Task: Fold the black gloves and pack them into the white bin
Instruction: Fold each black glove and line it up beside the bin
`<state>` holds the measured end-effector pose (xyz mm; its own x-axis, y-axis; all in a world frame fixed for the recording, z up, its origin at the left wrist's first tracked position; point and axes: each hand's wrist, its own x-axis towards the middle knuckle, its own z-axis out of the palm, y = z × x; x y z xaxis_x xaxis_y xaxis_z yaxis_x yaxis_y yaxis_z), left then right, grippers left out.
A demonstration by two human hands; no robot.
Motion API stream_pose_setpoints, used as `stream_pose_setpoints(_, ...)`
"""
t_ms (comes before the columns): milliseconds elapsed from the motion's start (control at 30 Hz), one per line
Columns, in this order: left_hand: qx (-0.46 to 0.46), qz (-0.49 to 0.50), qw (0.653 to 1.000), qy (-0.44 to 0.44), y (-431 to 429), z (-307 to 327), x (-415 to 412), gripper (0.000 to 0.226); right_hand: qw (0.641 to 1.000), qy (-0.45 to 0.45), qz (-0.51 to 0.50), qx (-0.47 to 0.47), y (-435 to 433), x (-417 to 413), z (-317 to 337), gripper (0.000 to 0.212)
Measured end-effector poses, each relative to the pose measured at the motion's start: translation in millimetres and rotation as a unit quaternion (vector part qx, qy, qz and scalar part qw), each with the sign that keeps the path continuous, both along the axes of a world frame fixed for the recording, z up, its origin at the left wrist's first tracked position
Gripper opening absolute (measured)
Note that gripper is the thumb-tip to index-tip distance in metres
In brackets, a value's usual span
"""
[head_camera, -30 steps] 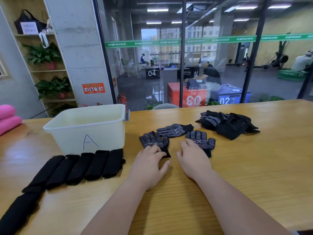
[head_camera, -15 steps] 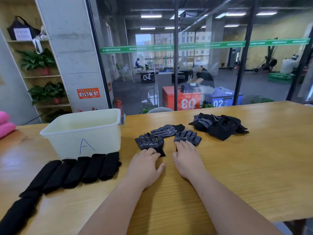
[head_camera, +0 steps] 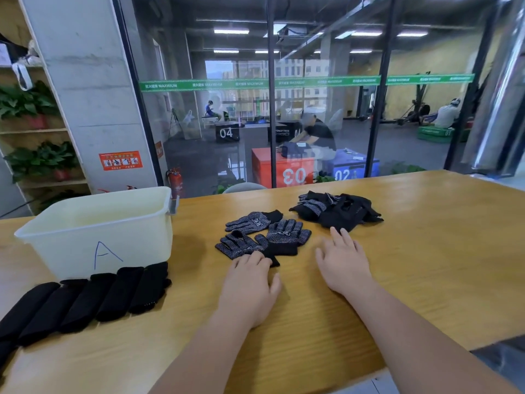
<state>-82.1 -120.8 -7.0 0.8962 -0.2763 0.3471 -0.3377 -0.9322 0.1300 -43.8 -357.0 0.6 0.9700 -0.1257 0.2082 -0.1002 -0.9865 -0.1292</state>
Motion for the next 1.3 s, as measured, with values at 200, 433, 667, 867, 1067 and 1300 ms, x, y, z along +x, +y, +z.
stream_pose_setpoints(200, 0.003, -0.003, 1.000, -0.001, -1, -4, 7, 0.060, 1.000, 0.030, 0.003, 0.004, -35, 30, 7, 0.063)
stream_pose_setpoints(433, 0.009, -0.001, 1.000, 0.012, -1, -6, 9, 0.064, 0.999, 0.038, -0.024, 0.019, -35, 51, -7, 0.069)
stream_pose_setpoints(667, -0.003, 0.003, 1.000, 0.018, -1, -3, 6, 0.062, 0.984, -0.160, 0.063, 0.042, -23, 31, 1, 0.033)
stream_pose_setpoints(867, -0.008, 0.007, 1.000, 0.009, -2, 1, 2, 0.058, 0.972, -0.152, 0.138, 0.113, -10, 14, -1, 0.016)
stream_pose_setpoints(1067, -0.014, 0.010, 1.000, -0.002, -2, 3, -1, 0.055, 0.985, -0.095, 0.077, 0.120, -12, 13, -4, 0.045)
stream_pose_setpoints(1300, -0.024, 0.024, 0.999, -0.024, -3, 3, -3, 0.050, 0.974, -0.139, 0.140, 0.110, -7, 6, 7, 0.021)
